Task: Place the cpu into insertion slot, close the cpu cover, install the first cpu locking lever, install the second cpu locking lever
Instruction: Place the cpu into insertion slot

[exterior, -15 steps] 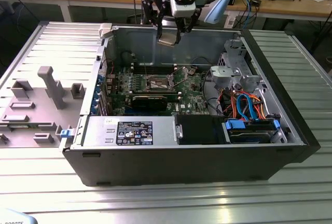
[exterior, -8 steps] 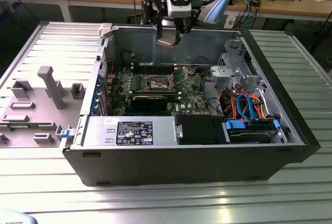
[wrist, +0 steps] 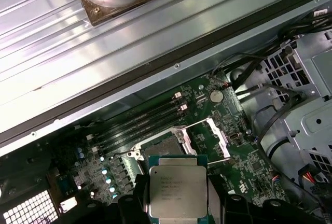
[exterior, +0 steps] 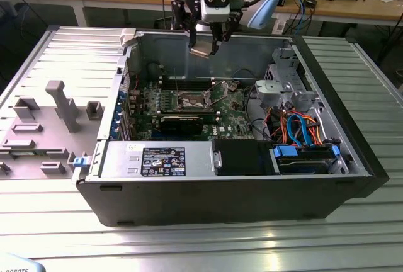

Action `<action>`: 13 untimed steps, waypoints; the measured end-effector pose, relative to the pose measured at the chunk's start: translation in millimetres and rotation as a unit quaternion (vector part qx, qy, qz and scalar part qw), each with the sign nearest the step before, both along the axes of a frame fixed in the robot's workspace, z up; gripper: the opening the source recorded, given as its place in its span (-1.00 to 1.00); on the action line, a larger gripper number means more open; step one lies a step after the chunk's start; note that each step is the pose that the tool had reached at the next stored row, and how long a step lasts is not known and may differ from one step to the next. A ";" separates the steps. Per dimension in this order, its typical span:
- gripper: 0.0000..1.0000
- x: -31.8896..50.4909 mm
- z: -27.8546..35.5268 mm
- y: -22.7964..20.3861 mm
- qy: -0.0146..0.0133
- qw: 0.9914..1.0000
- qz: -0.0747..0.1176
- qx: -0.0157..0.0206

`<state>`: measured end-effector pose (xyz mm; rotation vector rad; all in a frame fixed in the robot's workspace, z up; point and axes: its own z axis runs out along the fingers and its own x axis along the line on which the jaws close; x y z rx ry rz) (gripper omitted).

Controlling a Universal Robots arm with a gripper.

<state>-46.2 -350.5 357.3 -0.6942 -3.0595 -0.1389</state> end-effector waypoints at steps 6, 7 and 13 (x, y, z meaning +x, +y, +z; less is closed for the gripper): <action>0.08 -0.1 -0.1 0.1 0.000 1.000 -0.001 0.000; 0.08 -0.1 -0.1 0.1 0.000 1.000 -0.001 0.000; 0.08 -0.2 -0.3 0.1 0.000 1.000 -0.013 0.000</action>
